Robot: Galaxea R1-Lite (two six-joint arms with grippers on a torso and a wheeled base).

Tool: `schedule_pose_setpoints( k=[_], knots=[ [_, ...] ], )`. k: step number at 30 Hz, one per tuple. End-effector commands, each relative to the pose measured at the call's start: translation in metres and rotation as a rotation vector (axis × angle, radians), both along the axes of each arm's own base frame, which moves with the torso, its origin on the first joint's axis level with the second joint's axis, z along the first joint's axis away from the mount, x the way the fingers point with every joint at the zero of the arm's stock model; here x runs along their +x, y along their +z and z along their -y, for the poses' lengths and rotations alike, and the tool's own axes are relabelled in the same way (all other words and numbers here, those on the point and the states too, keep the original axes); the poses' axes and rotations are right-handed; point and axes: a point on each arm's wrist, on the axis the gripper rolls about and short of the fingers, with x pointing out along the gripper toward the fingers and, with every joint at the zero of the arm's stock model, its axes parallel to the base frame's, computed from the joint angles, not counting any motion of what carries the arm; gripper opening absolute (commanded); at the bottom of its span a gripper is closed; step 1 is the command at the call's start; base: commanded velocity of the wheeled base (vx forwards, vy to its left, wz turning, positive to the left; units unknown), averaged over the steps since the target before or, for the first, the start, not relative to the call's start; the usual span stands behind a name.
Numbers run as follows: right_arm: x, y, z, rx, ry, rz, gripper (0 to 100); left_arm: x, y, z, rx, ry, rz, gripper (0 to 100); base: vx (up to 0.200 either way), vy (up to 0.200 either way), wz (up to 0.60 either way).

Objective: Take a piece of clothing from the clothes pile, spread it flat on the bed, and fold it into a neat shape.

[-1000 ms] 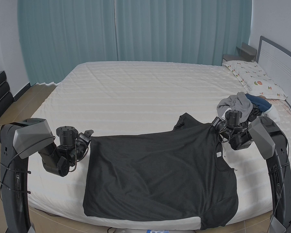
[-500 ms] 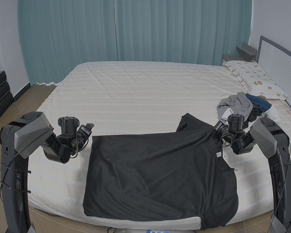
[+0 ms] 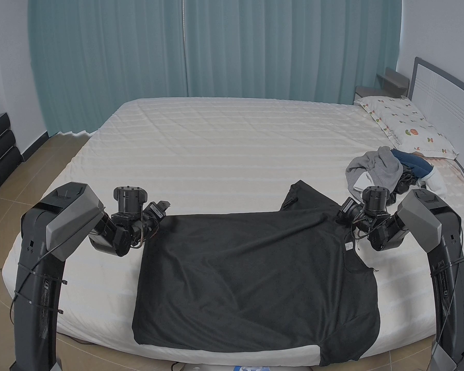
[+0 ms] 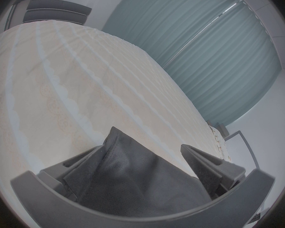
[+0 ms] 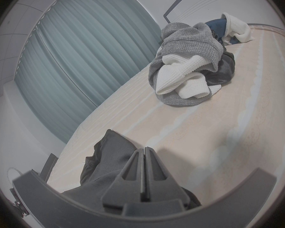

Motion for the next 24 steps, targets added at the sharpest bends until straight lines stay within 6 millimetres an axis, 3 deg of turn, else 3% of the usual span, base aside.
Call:
schedule_pose_setpoints(
  k=[1, 11, 20, 21, 24],
  knots=[
    [0.0, 0.002, -0.005, 0.0, 0.01, 0.004, 0, 0.0, -0.012, 0.004, 0.022, -0.012, -0.016, 100, 0.0, 0.0, 0.0],
    [0.0, 0.003, -0.007, 0.0, 0.013, 0.005, 0, 0.005, -0.009, 0.001, 0.043, 0.014, 0.005, 100, 0.0, 0.0, 0.0],
    [0.0, 0.002, -0.006, 0.002, 0.011, 0.005, 0, 0.004, -0.03, 0.001, 0.089, -0.005, -0.034, 100, 0.0, 0.0, 0.0],
    [0.0, 0.002, -0.006, 0.002, 0.011, 0.005, 0, 0.004, -0.031, 0.001, 0.089, -0.004, -0.033, 0, 0.0, 0.0, 0.0],
    [0.001, 0.005, -0.006, 0.002, 0.011, 0.017, 0, 0.009, -0.026, 0.001, 0.085, 0.001, -0.01, 0, 0.0, 0.0, 0.0]
  ],
)
